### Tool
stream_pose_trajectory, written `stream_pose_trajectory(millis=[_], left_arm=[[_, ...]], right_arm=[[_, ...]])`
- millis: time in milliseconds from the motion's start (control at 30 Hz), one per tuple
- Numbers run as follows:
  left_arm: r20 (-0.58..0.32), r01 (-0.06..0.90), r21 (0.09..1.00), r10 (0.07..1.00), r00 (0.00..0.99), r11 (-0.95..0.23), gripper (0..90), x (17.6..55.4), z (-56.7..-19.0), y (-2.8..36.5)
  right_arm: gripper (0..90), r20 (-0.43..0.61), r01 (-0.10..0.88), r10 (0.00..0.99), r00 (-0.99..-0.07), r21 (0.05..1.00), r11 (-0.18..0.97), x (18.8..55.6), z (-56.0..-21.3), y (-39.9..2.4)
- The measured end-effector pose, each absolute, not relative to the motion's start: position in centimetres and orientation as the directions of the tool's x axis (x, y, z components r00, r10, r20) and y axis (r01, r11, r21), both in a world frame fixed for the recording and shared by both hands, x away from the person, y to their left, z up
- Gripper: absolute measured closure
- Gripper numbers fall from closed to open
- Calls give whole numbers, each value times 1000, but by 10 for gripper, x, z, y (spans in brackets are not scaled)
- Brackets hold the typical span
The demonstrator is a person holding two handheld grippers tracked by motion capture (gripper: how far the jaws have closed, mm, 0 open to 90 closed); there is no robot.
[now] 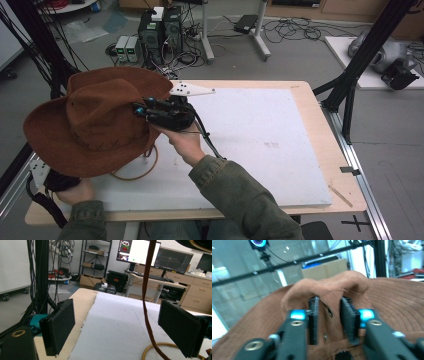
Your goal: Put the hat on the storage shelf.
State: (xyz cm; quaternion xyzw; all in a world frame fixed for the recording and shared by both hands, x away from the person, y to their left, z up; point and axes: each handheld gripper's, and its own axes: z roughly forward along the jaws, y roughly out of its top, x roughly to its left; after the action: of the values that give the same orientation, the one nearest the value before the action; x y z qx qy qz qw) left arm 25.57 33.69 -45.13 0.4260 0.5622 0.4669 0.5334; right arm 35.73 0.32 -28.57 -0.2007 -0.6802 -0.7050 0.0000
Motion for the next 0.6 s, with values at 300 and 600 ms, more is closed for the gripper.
stream_pose_trajectory(millis=[300, 600], left_arm=[[-201, -21, 980, 977, -69, 200, 144, 256, -451, 337], [-199, -19, 980, 977, -76, 198, 144, 256, -451, 337]], right_arm=[[270, 254, 225, 307, -917, 966, -129, 354, -282, -7], [12, 124, 54, 497, -859, 987, -154, 348, -283, -32]])
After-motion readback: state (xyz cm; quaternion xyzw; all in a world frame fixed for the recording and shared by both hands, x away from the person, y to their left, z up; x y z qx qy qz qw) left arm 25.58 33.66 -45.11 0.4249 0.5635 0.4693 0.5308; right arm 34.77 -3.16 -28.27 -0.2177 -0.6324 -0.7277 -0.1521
